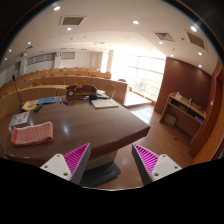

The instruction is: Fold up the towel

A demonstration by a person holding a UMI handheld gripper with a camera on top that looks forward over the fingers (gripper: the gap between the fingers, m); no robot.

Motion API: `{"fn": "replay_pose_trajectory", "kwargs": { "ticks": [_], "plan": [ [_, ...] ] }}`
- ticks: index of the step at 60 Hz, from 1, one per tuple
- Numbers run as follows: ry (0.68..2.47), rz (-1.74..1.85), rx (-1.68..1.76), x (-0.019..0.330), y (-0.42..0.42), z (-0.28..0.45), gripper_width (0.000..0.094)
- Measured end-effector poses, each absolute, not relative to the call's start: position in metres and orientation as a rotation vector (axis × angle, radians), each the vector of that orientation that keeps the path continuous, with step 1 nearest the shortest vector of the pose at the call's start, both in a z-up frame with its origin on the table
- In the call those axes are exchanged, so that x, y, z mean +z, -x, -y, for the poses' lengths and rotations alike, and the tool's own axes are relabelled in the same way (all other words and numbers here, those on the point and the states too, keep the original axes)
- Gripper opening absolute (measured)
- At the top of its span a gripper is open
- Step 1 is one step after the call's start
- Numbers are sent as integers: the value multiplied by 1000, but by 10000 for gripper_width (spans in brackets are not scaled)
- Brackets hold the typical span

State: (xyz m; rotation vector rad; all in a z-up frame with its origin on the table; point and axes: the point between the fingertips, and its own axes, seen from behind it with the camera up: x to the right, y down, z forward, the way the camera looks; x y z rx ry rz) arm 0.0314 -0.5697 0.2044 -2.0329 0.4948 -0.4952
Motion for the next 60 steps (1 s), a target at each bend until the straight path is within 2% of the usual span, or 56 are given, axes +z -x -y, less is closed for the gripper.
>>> {"fn": "replay_pose_trajectory", "kwargs": {
  "ticks": [11,29,38,47,60],
  "plan": [
    [2078,-501,-523,187,-6,579,855],
    [2209,-451,-374,119,184,547,859],
    [2247,-348,-205,91,320,496,851],
    [2240,-168,-80,78,433,425,850],
    [2155,28,14,65,527,305,856]
  ]
}}
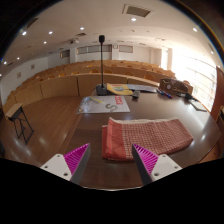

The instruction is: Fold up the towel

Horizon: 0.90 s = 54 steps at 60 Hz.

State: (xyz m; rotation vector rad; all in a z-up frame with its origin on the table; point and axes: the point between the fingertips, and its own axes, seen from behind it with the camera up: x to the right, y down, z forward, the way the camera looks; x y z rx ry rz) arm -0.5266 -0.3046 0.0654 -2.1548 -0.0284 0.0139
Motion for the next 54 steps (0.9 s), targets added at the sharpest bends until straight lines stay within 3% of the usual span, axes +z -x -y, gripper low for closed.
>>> {"fn": "replay_pose_trajectory", "kwargs": {
  "ticks": [17,21,30,32,45,54],
  "plan": [
    [2257,130,-104,-2,532,210,814],
    [2254,114,-103,-3,531,204,670],
    [2247,148,-165,-3,522,195,148],
    [2237,162,-190,-1,520,193,74],
    [2256,169,-34,13,536,196,42],
    [2156,85,240,95,547,196,42]
  ]
}}
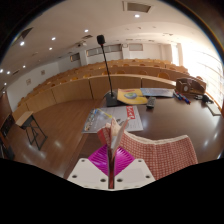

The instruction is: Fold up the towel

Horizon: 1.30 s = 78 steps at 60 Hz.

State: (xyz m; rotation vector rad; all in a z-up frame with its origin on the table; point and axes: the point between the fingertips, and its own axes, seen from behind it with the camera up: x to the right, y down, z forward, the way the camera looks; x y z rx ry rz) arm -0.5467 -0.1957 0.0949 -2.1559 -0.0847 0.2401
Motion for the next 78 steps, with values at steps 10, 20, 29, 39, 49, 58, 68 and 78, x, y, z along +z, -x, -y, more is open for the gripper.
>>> {"fn": "replay_pose_trajectory", "kwargs": {
  "ticks": [10,20,29,39,49,58,68,78],
  "plan": [
    [2063,-39,329,151,466,182,42],
    [2166,-114,240,87,357,171,148],
    [2217,-75,36,50,273,174,768],
    [2195,-64,-7,69,253,197,847],
    [2159,-20,-29,102,270,234,847],
    [2125,-9,-44,137,293,289,847],
    [2087,2,-72,170,316,357,851],
    [2065,29,-90,190,335,414,851]
  ]
}}
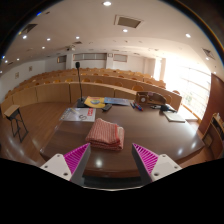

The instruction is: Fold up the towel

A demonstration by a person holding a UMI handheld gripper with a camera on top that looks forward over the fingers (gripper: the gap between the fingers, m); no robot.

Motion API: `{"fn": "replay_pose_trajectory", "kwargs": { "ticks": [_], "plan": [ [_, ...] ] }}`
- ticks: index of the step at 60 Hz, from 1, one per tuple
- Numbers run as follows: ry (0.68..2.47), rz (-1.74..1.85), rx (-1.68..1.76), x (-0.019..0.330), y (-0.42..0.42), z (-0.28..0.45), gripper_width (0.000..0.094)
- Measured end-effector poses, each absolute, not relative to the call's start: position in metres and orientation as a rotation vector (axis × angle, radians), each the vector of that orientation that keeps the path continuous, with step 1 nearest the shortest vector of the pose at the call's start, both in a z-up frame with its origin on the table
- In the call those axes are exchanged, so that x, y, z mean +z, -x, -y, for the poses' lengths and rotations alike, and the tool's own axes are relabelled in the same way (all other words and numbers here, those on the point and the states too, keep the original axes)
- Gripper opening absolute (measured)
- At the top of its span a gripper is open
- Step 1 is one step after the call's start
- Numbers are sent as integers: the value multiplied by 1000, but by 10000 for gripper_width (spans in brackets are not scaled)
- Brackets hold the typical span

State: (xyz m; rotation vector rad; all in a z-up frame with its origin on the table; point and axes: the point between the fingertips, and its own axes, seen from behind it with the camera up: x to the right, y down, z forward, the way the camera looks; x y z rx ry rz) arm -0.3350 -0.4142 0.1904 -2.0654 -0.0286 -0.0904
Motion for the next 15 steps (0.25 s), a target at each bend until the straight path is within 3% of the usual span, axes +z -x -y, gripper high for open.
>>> {"fn": "replay_pose_trajectory", "kwargs": {
  "ticks": [15],
  "plan": [
    [2053,32,-96,205,343,453,852]
  ]
}}
